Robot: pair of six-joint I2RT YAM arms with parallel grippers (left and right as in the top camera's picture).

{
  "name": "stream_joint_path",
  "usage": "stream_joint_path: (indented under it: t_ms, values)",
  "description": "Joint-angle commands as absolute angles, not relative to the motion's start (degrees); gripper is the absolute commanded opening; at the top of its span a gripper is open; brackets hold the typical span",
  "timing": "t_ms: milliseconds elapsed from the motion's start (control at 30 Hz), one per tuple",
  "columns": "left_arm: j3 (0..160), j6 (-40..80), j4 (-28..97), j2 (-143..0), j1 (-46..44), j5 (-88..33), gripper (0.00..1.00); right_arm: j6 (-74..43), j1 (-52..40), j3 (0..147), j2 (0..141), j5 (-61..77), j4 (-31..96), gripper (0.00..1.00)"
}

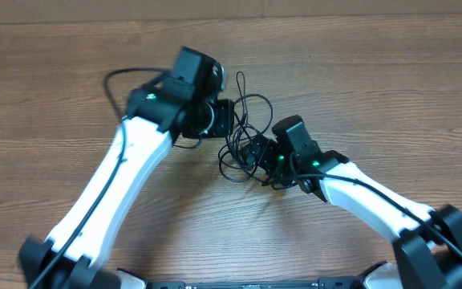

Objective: Untangle cables

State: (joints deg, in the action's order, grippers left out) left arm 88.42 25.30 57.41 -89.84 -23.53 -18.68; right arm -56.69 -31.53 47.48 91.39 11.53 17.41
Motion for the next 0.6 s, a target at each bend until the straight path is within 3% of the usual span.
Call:
stream_joint_path:
  t_ms: [0, 200, 467, 567]
  values:
    - [93.45, 22.83, 57.1, -83.2, -20.4, -20.6, 0.04, -58.48, -31.14, 48.27, 93.45, 5.76, 20.18, 0.87]
    - [94.02, 21.34, 57.74, -77.6, -12.27, -20.86, 0.04, -55.83, -24.67, 48.4, 91.96, -3.77, 30.39, 0.88]
    - [94.02, 17.89, 58.54, -75.5, -2.55, -22.04, 0.04, -42.26, -8.05, 48.42, 91.33, -5.52, 36.88, 0.88]
    - [94.02, 17.74, 58.54, -75.5, 1.13, -20.51, 0.04, -38.09, -2.11, 48.88, 91.29, -5.54, 38.28, 0.97]
